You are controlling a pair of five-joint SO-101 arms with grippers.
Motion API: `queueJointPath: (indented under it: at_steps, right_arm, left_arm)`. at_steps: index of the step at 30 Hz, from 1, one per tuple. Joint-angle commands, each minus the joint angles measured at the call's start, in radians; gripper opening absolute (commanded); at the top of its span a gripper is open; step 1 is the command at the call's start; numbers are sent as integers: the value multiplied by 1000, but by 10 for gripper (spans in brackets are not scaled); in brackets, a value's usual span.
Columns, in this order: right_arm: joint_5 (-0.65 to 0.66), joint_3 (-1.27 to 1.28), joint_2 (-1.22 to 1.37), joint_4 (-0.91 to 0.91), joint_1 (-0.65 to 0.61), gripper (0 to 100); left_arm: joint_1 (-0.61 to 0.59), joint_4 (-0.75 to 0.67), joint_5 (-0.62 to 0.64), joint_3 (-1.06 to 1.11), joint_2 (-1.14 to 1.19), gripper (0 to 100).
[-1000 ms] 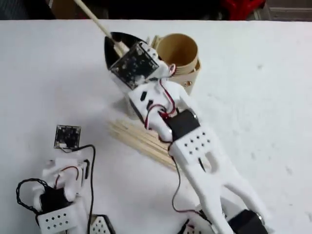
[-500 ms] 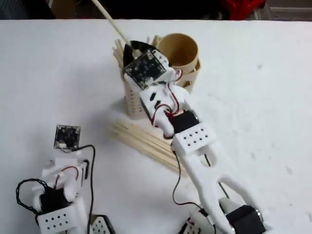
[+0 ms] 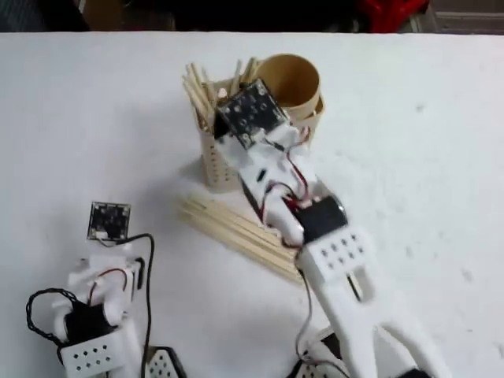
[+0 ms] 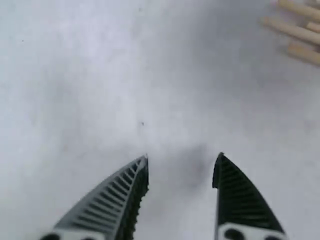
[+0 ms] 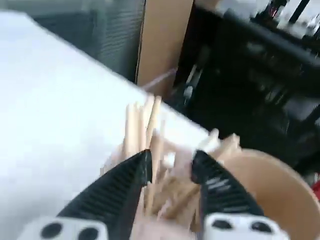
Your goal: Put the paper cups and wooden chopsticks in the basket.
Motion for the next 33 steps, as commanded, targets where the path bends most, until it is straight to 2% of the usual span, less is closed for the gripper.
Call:
queueJointPath:
  at_steps: [1,3,5,8,11,21,33]
  right_arm:
    - [-5,-8,-154,328,15,101]
    - [-3,0,-203,414,13,105]
    - [63,8,-206,466,-7,105]
    - [178,14,-157,545,-91,105]
    - [226,32,-44,599,-166,105]
    - [272,89,487,292,-165,105]
    - [272,-41,728,280,-76,101]
  left_arm:
    - [-4,2,-5,-3,-4,219]
    - [-4,2,-5,-3,-4,219]
    - [-4,2,-5,-3,-4,219]
    - [-4,2,-5,-3,-4,219]
    - [-4,2,-5,-3,-4,219]
    - [-4,2,-5,-3,-4,219]
    - [-4,2,-5,-3,-4,219]
